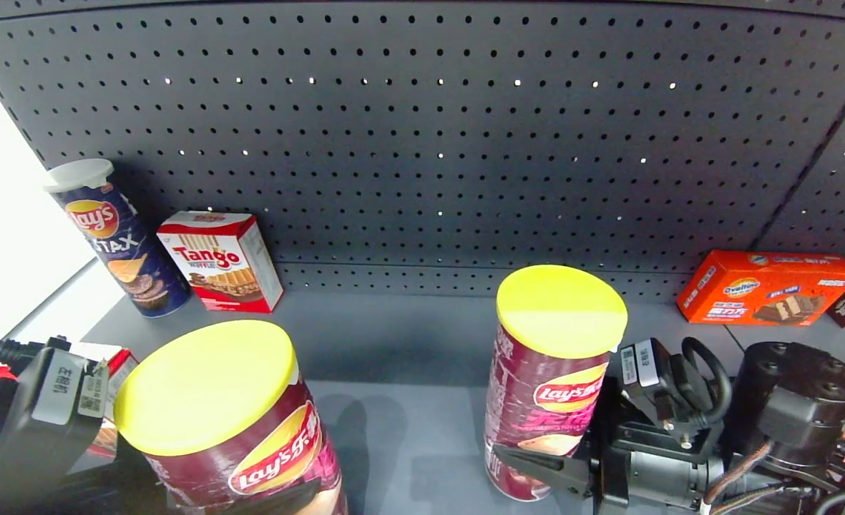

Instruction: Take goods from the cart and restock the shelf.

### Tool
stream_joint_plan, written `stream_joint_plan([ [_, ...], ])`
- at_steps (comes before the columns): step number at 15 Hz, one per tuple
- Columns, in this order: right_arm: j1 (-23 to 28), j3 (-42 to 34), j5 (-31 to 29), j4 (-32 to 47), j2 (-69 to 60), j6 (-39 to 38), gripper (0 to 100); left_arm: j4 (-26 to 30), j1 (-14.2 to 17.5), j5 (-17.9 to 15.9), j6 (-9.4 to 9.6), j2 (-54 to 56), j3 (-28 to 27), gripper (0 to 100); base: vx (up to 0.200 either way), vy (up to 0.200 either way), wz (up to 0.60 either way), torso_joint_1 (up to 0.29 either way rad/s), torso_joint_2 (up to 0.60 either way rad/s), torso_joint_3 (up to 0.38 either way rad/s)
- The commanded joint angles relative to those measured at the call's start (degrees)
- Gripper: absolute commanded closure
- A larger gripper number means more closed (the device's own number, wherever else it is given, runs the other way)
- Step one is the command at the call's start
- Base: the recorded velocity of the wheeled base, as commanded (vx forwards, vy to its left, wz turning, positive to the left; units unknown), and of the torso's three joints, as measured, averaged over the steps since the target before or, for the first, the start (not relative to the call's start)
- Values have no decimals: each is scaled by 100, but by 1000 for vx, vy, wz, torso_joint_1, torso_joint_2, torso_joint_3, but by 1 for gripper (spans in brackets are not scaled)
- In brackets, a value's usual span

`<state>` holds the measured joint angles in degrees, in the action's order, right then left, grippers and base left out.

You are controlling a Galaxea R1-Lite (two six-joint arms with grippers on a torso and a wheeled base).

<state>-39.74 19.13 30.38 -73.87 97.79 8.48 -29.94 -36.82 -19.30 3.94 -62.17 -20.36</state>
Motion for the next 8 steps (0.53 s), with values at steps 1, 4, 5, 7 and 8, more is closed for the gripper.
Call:
stream_joint_plan([
  [1,-16,65,3,-13,275,4,100,-3,-1,-4,2,3,6,100,0,0,0,0,0,0],
  [4,-16,162,3,-66,460,13,100,-3,-1,-4,2,3,6,100,0,0,0,0,0,0],
  [5,-16,162,3,-136,513,13,100,-3,-1,-4,-7,3,6,100,0,0,0,0,0,0],
  [7,-7,135,12,-285,618,30,100,-3,-1,-4,-7,3,-3,100,0,0,0,0,0,0],
  [8,19,126,12,-303,618,30,100,-3,-1,-4,-7,3,-3,100,0,0,0,0,0,0],
])
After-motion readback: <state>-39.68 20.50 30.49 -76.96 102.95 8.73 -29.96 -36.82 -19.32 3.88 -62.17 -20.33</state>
